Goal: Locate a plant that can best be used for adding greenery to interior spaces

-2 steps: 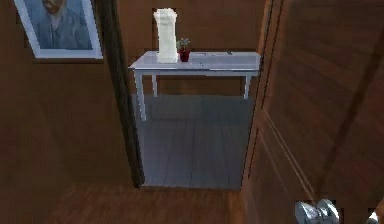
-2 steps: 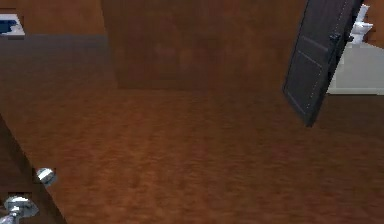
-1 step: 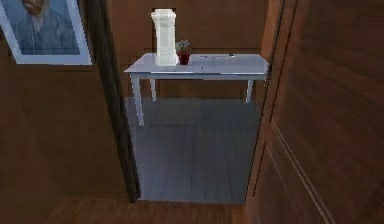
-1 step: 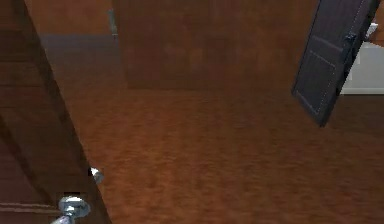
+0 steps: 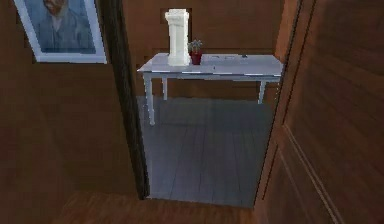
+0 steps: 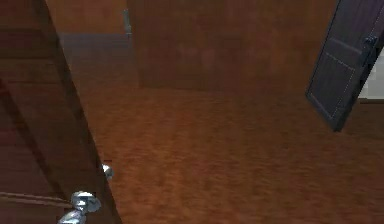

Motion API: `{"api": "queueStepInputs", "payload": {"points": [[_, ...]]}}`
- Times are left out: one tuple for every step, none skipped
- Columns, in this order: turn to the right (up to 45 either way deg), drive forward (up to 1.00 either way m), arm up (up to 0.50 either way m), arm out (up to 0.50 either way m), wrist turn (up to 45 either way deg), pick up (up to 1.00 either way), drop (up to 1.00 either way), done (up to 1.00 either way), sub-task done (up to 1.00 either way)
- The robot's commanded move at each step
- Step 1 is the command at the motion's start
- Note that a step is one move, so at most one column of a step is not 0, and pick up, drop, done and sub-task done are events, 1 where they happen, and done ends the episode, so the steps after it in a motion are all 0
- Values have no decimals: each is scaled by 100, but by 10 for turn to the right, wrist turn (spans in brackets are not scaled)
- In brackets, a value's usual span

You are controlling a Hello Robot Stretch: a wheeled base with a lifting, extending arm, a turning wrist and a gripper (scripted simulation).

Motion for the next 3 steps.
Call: {"api": "queueStepInputs", "payload": {"points": [[0,100,0,0,0,0,0,0,0],[-60,0,0,0,0,0,0,0,0],[-30,0,0,0,0,0,0,0,0]]}}
